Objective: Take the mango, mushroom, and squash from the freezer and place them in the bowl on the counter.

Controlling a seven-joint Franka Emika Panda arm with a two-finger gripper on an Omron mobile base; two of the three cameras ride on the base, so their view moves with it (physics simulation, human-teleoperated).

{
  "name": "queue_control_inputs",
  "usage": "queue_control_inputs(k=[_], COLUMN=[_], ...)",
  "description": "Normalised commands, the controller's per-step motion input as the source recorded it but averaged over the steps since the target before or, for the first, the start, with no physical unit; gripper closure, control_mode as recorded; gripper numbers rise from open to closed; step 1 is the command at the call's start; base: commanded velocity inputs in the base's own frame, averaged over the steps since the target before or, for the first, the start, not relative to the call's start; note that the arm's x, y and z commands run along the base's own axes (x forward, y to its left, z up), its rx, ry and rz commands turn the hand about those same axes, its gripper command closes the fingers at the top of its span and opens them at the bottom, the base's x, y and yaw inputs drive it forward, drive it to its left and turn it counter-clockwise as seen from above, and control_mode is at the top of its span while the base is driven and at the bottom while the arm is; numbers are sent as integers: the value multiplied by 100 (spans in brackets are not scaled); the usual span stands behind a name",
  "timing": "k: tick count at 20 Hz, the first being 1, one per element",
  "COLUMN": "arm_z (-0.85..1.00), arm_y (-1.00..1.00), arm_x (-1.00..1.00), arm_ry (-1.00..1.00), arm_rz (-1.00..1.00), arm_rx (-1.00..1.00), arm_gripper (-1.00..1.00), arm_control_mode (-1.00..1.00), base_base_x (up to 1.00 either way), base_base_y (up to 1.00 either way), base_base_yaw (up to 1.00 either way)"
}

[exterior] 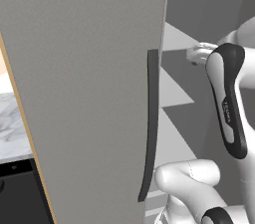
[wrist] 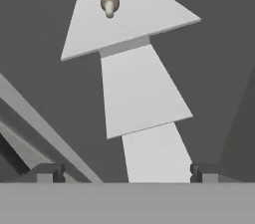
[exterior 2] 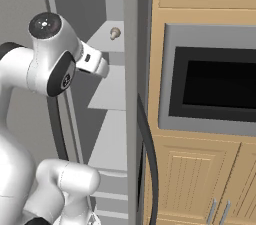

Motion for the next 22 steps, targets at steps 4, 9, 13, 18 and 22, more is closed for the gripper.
queue_control_inputs(k=[4, 9, 13, 18, 22], arm_z=[15, 4, 3, 33, 24], arm_y=[-2, -2, 0, -1, 0], arm_x=[33, 43, 40, 22, 37], arm_ry=[-13, -16, 1, 3, 0], arm_rz=[0, 0, -1, -2, 0], arm_rx=[1, 1, 0, 1, 0], arm_gripper=[-100, -100, -100, -100, -100], arm_control_mode=[-100, -100, -100, -100, -100], base_base_x=[0, 0, 0, 0, 0], base_base_y=[0, 0, 0, 0, 0], base_base_yaw=[0, 0, 0, 0, 0])
